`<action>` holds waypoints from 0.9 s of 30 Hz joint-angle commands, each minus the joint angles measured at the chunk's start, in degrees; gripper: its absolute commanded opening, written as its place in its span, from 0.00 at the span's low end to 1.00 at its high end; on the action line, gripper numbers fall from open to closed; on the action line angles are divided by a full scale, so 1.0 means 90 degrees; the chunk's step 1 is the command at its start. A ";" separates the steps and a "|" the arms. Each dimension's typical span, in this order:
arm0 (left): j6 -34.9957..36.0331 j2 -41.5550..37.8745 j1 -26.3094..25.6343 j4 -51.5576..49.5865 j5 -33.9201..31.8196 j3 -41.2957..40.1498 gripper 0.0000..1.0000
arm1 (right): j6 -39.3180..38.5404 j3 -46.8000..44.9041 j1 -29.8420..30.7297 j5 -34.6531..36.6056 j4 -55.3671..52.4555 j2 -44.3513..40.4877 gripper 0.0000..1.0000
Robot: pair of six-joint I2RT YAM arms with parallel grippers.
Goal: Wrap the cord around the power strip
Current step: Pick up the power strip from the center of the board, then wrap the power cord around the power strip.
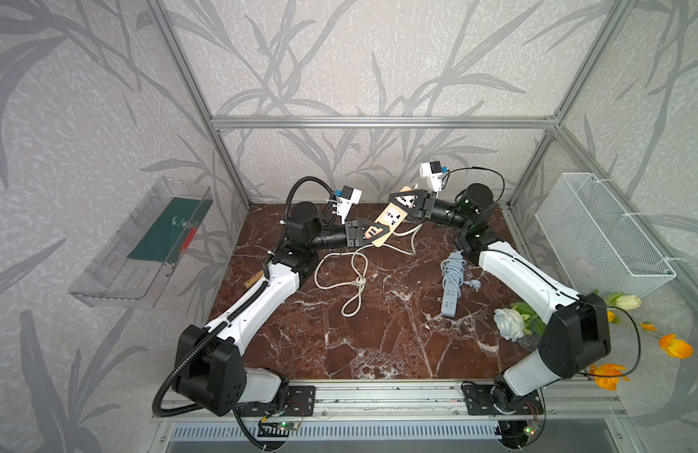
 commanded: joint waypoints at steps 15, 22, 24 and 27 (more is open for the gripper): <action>-0.0174 0.0107 0.0506 0.0000 -0.0993 0.1265 0.00 | -0.1071 -0.1344 -0.0645 0.0195 0.0006 -0.1061 0.79; 0.0087 0.0401 0.0623 -0.0541 -0.1026 0.2374 0.00 | -0.4907 -0.2288 -0.0318 0.2961 -0.2592 -0.2165 0.80; 0.0158 0.0370 0.0620 -0.0726 -0.1001 0.2543 0.00 | -0.6287 -0.2405 0.0177 0.4559 -0.2798 -0.2091 0.81; 0.0161 0.0295 0.0620 -0.0796 -0.0982 0.2637 0.00 | -0.7204 -0.2313 0.0616 0.5899 -0.2367 -0.1366 0.81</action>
